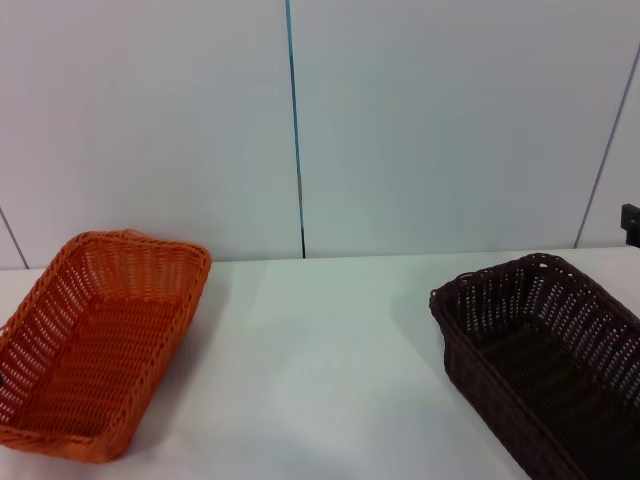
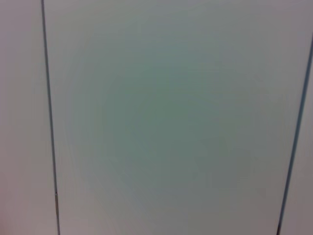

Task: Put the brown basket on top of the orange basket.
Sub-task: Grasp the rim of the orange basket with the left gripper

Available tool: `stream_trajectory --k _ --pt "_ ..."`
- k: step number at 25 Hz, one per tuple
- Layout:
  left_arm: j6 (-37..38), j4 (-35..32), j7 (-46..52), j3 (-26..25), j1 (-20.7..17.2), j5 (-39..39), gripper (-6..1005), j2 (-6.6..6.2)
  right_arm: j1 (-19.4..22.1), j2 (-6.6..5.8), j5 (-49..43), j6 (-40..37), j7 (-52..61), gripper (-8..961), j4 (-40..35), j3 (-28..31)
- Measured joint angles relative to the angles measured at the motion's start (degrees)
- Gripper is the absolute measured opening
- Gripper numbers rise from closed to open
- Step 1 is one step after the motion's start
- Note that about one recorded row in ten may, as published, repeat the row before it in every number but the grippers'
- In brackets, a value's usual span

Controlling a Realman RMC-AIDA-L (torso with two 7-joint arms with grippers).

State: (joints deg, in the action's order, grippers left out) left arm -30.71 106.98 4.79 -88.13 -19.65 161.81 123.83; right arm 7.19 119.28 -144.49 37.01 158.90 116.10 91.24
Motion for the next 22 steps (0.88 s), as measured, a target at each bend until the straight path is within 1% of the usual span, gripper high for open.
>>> stream_trajectory --k 9,14,16,18,20,21,22 --pt "-0.8 0.4 0.6 -0.7 0.4 -0.2 798 0.09 -2.1 -0.11 -0.3 3.0 0.0 917 0.0 1.0" --pt "-6.4 2.3 1.2 -3.6 2.2 -0.2 798 0.08 -2.9 -0.11 -2.1 3.8 0.0 917 0.2 1.0" --pt "-9.9 2.9 2.1 -5.3 3.7 -0.2 798 0.07 -3.3 -0.09 -2.2 4.4 0.1 917 0.3 1.1" --pt "-14.3 3.0 3.5 -7.8 6.1 -0.2 798 0.06 -3.8 -0.11 -2.2 5.1 0.2 917 0.3 1.3" --pt "-18.7 2.4 4.7 -10.2 9.0 -0.2 799 0.05 -4.3 -0.11 -2.2 5.6 0.1 917 0.0 1.5" --pt "-23.4 0.6 5.3 -13.0 13.3 -0.3 799 0.00 -4.5 -0.09 -2.2 5.8 0.1 917 -0.1 1.6" --pt "-23.4 0.6 5.3 -13.0 13.3 -0.3 799 0.00 -4.7 -0.09 -2.2 5.9 0.1 917 -0.2 1.7"
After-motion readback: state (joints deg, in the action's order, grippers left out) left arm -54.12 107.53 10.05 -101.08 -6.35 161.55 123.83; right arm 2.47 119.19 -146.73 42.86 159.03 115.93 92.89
